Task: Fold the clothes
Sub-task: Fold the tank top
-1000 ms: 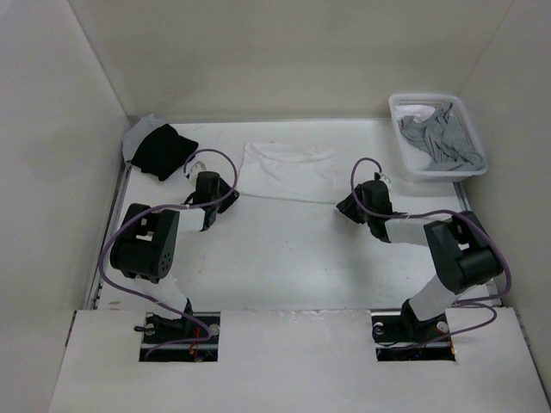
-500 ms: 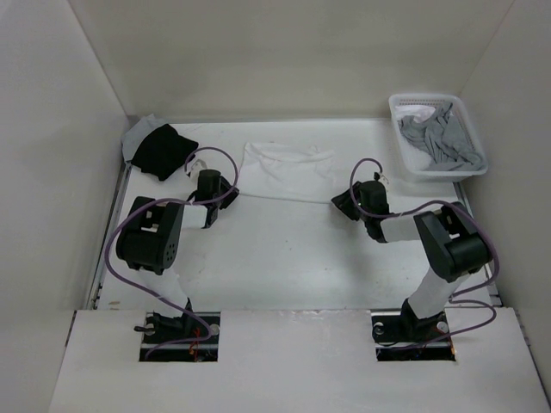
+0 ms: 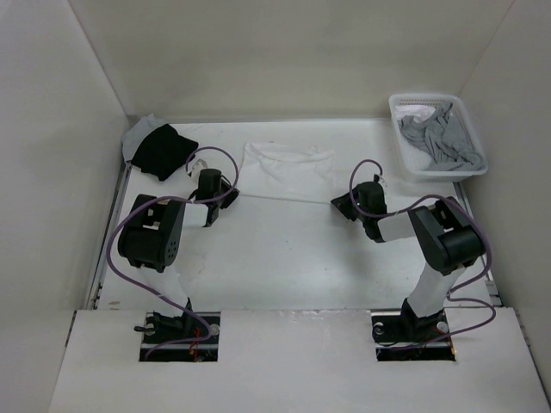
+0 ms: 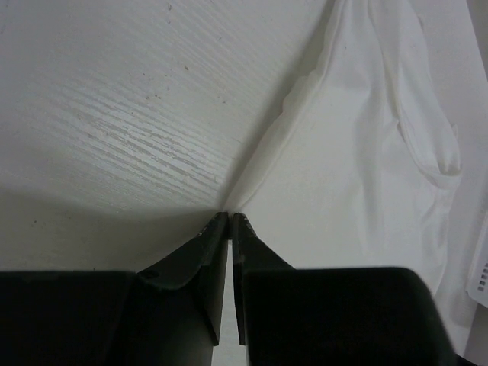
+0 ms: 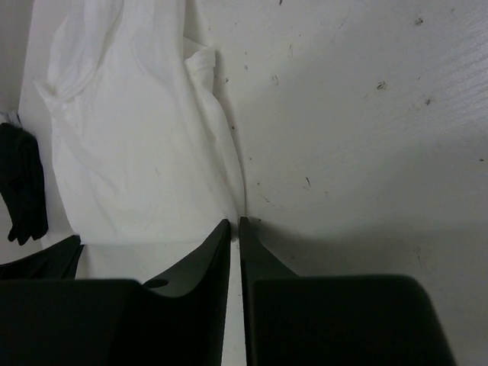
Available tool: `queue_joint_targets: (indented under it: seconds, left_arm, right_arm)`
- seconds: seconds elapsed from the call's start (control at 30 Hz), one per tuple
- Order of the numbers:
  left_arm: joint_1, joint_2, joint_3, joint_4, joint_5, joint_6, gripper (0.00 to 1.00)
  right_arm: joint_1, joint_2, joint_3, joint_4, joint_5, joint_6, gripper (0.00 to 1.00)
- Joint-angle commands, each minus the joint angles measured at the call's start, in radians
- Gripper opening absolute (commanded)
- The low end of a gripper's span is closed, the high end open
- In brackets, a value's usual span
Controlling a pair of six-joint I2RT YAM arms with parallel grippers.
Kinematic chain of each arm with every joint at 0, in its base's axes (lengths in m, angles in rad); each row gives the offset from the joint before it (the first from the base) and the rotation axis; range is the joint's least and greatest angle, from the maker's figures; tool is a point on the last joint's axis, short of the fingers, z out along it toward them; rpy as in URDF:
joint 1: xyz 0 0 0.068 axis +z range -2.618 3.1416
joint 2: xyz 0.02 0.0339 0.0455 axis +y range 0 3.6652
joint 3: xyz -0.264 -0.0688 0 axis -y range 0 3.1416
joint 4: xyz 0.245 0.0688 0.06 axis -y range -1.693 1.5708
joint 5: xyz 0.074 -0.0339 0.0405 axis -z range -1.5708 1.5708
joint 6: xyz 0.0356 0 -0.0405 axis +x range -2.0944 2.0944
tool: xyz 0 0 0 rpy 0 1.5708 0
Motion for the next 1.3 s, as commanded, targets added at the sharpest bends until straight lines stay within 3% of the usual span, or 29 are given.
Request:
queue_joint_targets:
  seconds: [0.0, 0.23, 0.4, 0.53, 0.67, 0.8, 0.93, 1.03, 1.2, 1.27]
  left_arm:
    - [0.003, 0.011, 0.022, 0.003, 0.018, -0.004, 0.04]
    - [0.000, -0.096, -0.036, 0.011, 0.021, -0.005, 0.01]
    - [-0.018, -0.402, -0.188, -0.036, 0.082, 0.007, 0.00]
    - [-0.067, -0.793, -0.279, -0.283, 0.065, 0.038, 0.00]
    - [-0.150, -1.167, -0.256, -0.628, -0.005, 0.015, 0.00]
    - [-0.237, -1.334, -0.118, -0.832, -0.088, 0.004, 0.01]
    - [-0.308, -1.313, -0.087, -0.850, -0.153, 0.001, 0.02]
    - [-0.299, -1.227, -0.136, -0.808, -0.156, -0.001, 0.02]
    - [-0.140, -0.996, -0.200, -0.592, -0.075, 0.033, 0.03]
    - [-0.062, -0.824, -0.202, -0.432, -0.001, 0.030, 0.03]
  right_arm:
    - [0.003, 0.022, 0.026, 0.046, 0.006, 0.015, 0.10]
    - [0.007, -0.064, -0.029, 0.083, 0.006, 0.001, 0.02]
    - [0.031, -0.373, -0.176, -0.015, -0.012, -0.066, 0.02]
    - [0.114, -0.776, -0.279, -0.283, 0.021, -0.115, 0.02]
    - [0.226, -1.214, -0.232, -0.712, 0.112, -0.121, 0.02]
    - [0.339, -1.403, -0.073, -0.986, 0.227, -0.140, 0.02]
    - [0.395, -1.327, 0.013, -1.002, 0.259, -0.198, 0.02]
    - [0.379, -1.210, -0.022, -0.881, 0.206, -0.220, 0.02]
    - [0.206, -0.944, -0.094, -0.573, 0.058, -0.235, 0.03]
    - [0.111, -0.774, -0.082, -0.435, -0.026, -0.229, 0.03]
